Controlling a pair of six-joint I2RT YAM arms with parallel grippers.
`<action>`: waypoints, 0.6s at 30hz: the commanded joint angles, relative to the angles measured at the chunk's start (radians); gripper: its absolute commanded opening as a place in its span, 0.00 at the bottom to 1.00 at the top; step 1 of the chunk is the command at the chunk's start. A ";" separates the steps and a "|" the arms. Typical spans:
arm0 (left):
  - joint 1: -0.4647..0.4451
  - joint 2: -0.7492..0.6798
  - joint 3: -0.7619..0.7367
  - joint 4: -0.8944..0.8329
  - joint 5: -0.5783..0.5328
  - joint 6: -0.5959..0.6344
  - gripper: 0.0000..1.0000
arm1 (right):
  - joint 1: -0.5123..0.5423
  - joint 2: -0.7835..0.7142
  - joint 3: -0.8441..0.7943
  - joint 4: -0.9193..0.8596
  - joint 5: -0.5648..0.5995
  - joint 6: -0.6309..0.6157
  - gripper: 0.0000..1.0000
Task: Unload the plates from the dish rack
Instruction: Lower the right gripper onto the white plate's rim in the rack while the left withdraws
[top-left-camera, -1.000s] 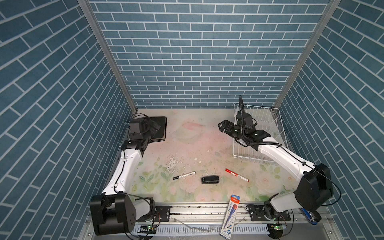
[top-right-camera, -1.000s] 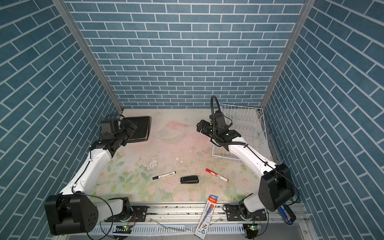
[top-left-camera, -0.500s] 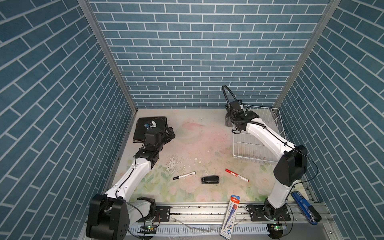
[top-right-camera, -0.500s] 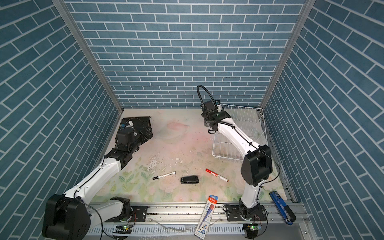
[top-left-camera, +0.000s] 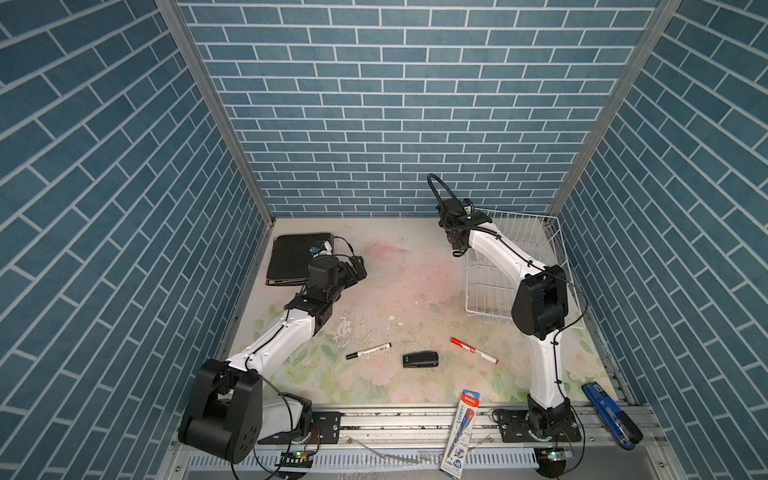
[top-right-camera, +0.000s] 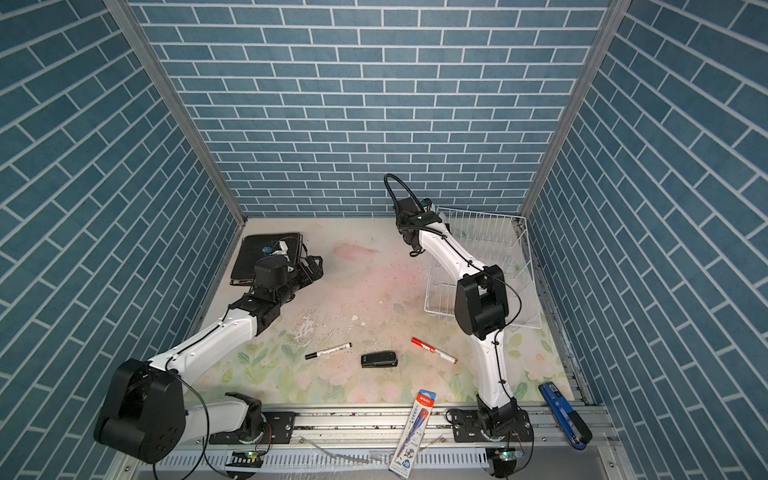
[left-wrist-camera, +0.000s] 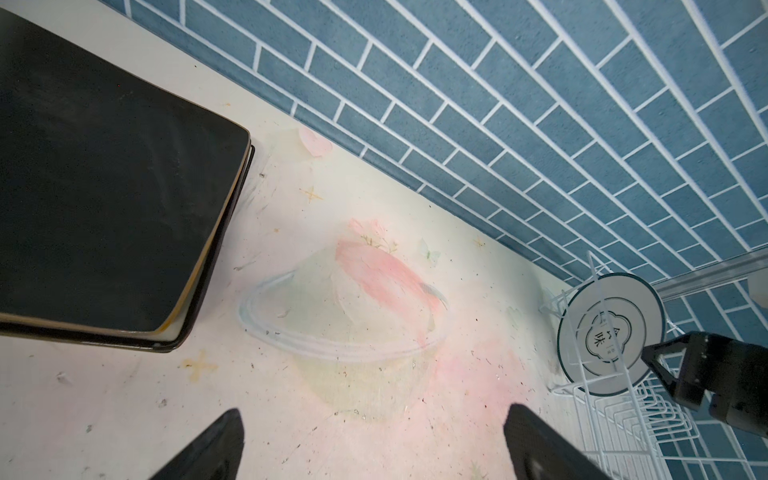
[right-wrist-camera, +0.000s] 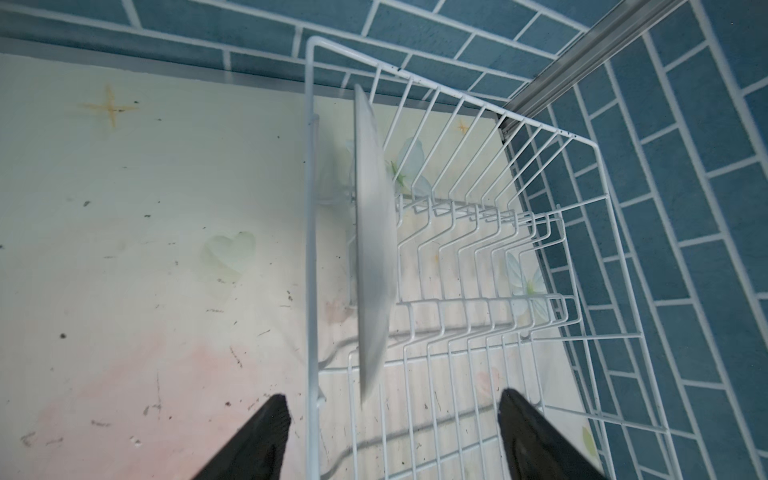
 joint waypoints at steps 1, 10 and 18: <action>-0.010 0.009 0.034 0.010 -0.010 0.009 1.00 | -0.029 0.017 0.059 -0.029 0.012 -0.023 0.74; -0.018 0.042 0.065 -0.005 -0.010 0.001 1.00 | -0.069 0.066 0.109 -0.029 -0.102 0.000 0.61; -0.020 0.049 0.085 -0.026 -0.014 0.004 1.00 | -0.089 0.124 0.164 -0.029 -0.106 0.000 0.49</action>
